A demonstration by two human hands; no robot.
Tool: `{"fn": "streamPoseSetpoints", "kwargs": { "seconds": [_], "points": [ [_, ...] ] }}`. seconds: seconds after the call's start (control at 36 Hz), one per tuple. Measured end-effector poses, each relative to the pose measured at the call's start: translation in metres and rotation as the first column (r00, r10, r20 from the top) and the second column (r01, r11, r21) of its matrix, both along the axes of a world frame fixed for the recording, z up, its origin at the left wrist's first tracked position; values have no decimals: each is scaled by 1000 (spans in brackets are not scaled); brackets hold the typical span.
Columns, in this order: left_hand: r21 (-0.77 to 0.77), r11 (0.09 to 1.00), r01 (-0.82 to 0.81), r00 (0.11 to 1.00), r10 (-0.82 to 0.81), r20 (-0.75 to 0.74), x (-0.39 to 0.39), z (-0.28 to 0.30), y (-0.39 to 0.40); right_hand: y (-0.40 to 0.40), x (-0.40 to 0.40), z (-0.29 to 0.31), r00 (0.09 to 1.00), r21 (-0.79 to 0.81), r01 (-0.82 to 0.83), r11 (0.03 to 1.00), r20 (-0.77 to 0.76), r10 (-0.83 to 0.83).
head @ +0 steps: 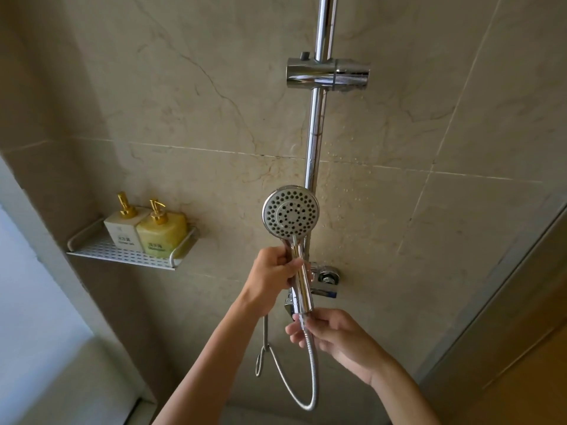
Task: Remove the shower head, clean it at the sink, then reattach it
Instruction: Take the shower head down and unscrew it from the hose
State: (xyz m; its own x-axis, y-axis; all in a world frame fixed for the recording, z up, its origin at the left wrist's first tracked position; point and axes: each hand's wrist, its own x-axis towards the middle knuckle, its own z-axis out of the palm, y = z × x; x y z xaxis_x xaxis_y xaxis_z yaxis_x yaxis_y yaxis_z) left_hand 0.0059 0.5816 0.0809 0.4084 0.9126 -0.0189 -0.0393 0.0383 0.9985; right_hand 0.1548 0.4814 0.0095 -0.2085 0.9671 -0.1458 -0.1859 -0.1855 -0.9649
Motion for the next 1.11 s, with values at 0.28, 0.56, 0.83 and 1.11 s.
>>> {"fn": "streamPoseSetpoints", "kwargs": {
  "seconds": [0.28,0.56,0.83,1.11],
  "points": [
    [-13,999,45,998,-44,34,-5,7,1,5,0,-4,997,18,-41,999,-64,42],
    [10,1000,0,1000,0,30,-5,2,3,9,-11,-9,974,82,172,982,136,-182],
    [-3,1000,-5,997,5,83,-10,8,8,12,-3,-1,1000,31,17,999,-8,-17],
    [-6,1000,-10,993,11,120,-9,11,11,22,-8,-6,970,106,192,976,129,-205]
  ]
}}
